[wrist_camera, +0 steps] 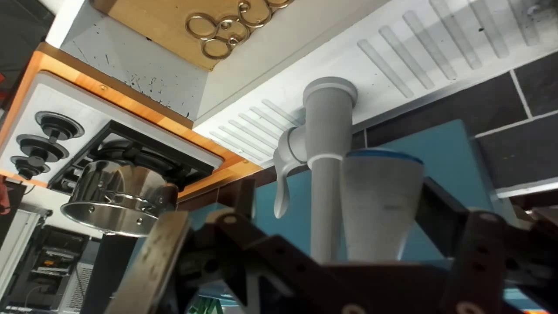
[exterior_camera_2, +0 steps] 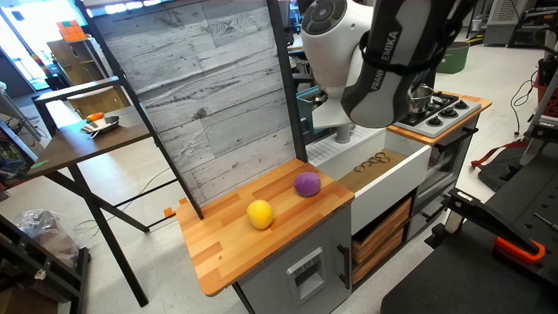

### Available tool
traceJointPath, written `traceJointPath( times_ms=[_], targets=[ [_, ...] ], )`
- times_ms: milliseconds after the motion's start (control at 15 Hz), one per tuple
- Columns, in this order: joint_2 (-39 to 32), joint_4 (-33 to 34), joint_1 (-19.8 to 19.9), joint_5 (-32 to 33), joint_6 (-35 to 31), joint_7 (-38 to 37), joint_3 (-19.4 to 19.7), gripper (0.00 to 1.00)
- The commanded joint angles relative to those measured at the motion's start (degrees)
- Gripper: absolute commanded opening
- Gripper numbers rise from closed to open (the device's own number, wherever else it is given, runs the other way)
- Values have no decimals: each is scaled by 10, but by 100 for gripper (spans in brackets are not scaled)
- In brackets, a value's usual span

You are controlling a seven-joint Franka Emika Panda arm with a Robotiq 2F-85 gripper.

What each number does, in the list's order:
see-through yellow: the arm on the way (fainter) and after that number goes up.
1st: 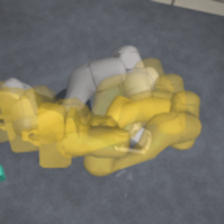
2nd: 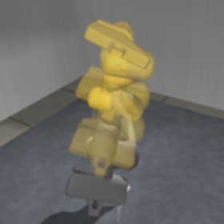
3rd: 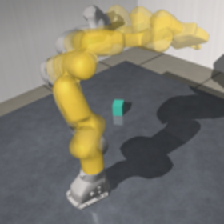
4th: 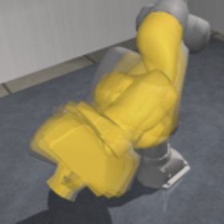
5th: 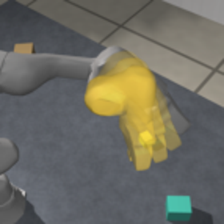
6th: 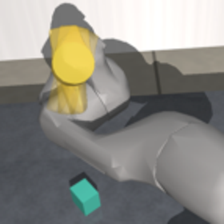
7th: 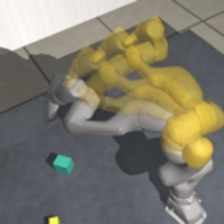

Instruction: Turn the tap nozzle to the right

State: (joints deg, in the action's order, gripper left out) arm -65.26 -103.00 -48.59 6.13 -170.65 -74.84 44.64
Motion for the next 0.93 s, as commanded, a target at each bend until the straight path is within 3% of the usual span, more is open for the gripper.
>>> traceJointPath(
  times_ms=[0, 267, 400, 867],
  targets=[
    [-34, 8, -22, -21, -15, -3, 25, 58],
    [-30, -13, -36, -18, -27, 8, 36, 27],
    [-19, -29, -35, -13, -30, 23, 35, 17],
    [48, -71, 70, 16, -58, 249, -36, 17]
  ],
)
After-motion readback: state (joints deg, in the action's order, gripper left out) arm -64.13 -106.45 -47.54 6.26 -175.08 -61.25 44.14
